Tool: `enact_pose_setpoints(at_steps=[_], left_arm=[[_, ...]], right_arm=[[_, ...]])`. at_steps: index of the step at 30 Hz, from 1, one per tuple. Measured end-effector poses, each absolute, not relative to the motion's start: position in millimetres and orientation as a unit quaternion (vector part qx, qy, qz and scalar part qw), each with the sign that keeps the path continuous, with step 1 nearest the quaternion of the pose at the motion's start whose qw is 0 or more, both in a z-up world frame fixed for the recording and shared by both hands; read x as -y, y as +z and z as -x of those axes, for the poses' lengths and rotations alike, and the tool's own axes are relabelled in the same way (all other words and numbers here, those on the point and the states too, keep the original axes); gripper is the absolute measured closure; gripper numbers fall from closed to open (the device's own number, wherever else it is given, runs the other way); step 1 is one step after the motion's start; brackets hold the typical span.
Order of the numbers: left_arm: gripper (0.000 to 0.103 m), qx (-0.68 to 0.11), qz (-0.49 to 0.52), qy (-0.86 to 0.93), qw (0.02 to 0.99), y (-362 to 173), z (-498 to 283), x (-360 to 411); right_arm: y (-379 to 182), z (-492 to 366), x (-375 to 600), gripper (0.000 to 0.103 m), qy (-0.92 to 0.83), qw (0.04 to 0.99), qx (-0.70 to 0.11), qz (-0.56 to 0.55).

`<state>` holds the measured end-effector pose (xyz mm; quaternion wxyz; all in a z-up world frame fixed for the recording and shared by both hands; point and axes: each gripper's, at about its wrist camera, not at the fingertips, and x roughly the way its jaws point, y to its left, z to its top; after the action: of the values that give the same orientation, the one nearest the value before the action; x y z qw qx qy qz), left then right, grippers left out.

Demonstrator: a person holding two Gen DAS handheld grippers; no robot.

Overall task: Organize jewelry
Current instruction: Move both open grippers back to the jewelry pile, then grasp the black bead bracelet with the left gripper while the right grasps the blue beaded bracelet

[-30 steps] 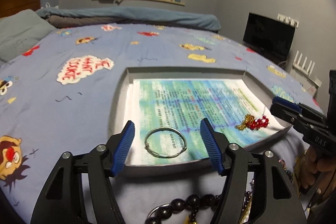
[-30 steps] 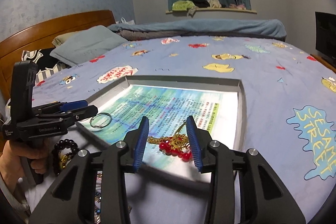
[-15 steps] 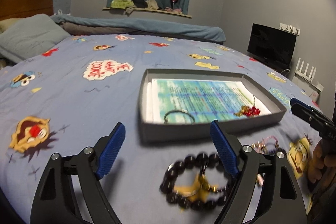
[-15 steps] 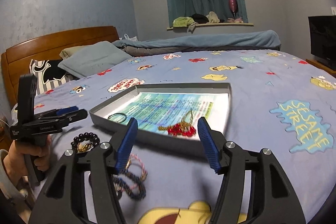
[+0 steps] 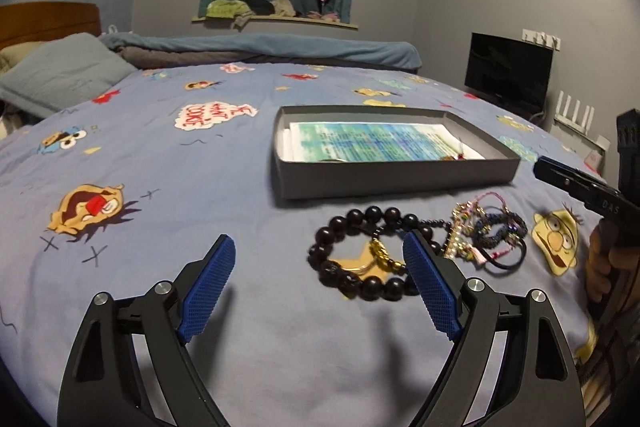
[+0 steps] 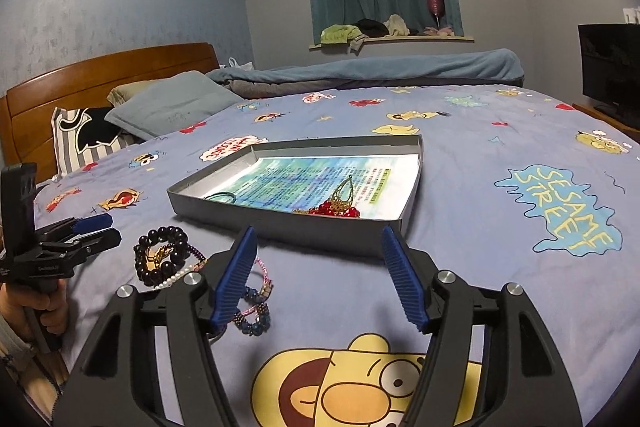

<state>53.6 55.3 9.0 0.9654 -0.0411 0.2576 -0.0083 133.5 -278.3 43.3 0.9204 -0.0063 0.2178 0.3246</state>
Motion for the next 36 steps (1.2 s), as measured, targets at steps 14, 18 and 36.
enact_pose_setpoints(at_steps=[14,18,36], left_arm=[[0.038,-0.31,0.079,-0.002,0.948,-5.2,-89.2,-62.6],[0.045,-0.332,0.081,-0.004,0.94,-11.7,-101.0,-62.4],[0.089,-0.306,0.034,-0.018,0.951,-5.0,-61.4,-55.7]], right_arm=[[33.5,-138.9,265.9,0.054,0.352,0.9,-0.257,0.016],[30.2,-139.6,256.8,0.056,0.368,0.889,-0.273,0.023],[18.0,-119.9,261.1,0.095,0.366,0.883,-0.283,0.075]])
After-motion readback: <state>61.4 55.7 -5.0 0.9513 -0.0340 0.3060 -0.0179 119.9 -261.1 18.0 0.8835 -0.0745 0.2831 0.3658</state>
